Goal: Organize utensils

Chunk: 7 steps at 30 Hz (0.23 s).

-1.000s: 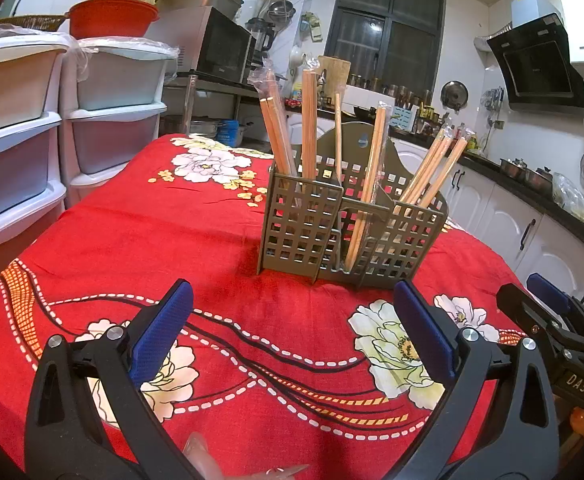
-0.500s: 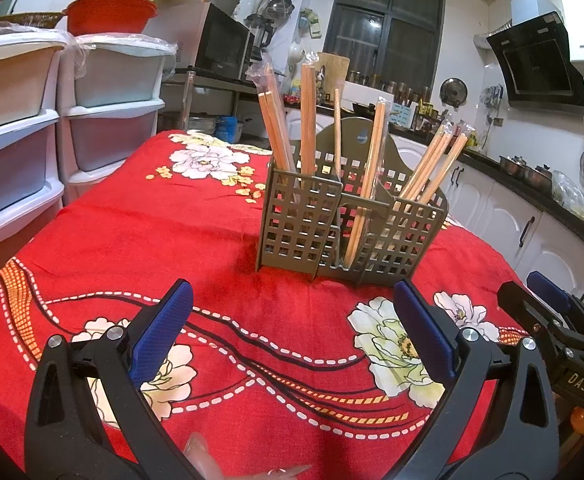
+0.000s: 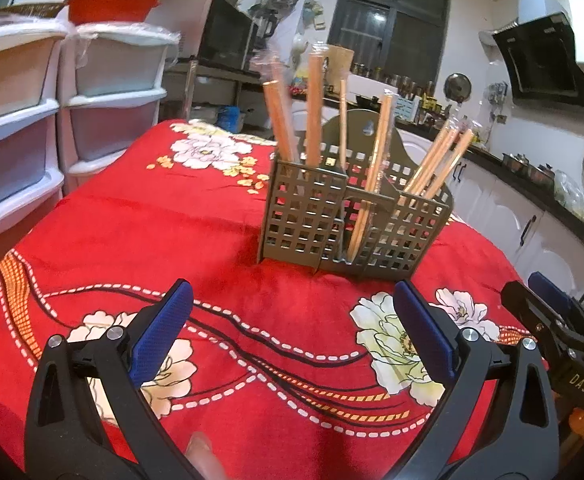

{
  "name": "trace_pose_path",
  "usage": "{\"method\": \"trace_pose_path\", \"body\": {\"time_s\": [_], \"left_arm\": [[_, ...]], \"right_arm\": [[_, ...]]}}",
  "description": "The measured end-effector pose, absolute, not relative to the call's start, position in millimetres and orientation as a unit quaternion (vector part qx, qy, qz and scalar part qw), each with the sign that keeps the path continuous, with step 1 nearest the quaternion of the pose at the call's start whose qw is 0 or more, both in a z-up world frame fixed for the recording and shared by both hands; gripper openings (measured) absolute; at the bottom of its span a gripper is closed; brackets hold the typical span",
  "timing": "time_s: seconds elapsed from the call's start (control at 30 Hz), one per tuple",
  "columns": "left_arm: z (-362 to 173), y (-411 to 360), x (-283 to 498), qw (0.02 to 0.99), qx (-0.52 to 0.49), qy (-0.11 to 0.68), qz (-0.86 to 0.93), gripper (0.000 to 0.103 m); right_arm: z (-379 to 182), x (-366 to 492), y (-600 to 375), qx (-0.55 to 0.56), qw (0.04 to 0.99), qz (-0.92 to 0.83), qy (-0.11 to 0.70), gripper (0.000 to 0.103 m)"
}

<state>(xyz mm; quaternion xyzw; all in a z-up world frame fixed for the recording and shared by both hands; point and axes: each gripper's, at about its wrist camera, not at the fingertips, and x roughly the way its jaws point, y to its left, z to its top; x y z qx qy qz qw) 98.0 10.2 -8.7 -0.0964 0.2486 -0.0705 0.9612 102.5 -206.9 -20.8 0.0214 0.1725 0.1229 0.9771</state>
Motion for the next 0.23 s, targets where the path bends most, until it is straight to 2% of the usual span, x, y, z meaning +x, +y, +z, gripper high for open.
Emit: {"method": "trace_pose_path", "body": {"time_s": [0.23], "left_arm": [[8, 77, 122, 0.951, -0.109, 0.289, 0.024, 0.091]], "right_arm": [[-10, 126, -237, 0.025, 0.974, 0.068, 0.212, 0.096]]}}
